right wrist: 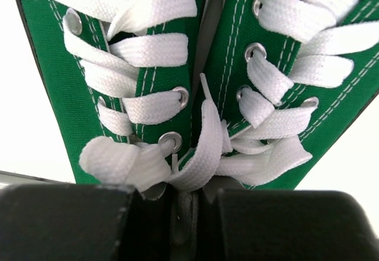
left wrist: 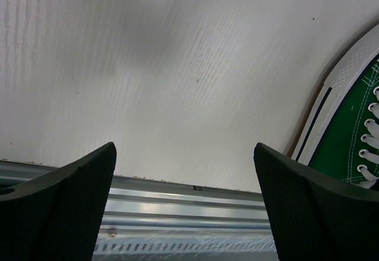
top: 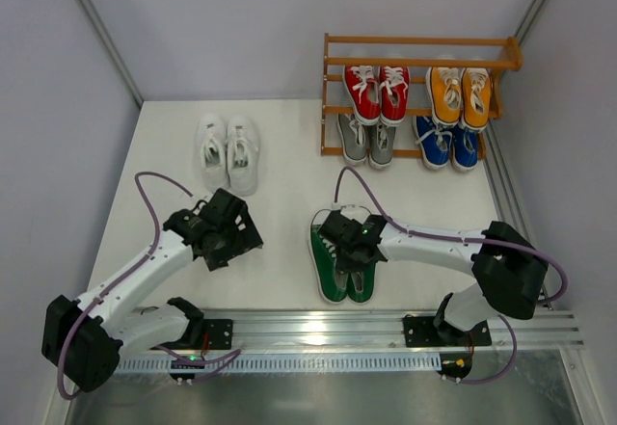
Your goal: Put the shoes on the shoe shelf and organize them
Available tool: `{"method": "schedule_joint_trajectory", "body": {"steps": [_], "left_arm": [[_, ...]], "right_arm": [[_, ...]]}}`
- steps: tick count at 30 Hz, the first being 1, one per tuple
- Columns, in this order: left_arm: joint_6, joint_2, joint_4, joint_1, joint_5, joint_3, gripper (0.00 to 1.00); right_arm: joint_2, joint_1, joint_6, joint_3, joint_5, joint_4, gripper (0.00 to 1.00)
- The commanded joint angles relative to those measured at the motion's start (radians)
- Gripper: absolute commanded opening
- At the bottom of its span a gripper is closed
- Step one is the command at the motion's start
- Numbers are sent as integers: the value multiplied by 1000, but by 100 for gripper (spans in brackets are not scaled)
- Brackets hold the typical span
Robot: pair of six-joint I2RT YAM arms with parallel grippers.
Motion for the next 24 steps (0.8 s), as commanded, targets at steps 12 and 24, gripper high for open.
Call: {"method": "schedule_joint_trajectory", "body": {"steps": [12, 24], "left_arm": [[16, 47, 93, 18, 20, 39, 95], [28, 118, 141, 20, 31, 99, 94]], "right_arm": [[45, -99, -140, -64, -58, 189, 4], [-48, -116, -270, 11, -70, 122, 4]]}}
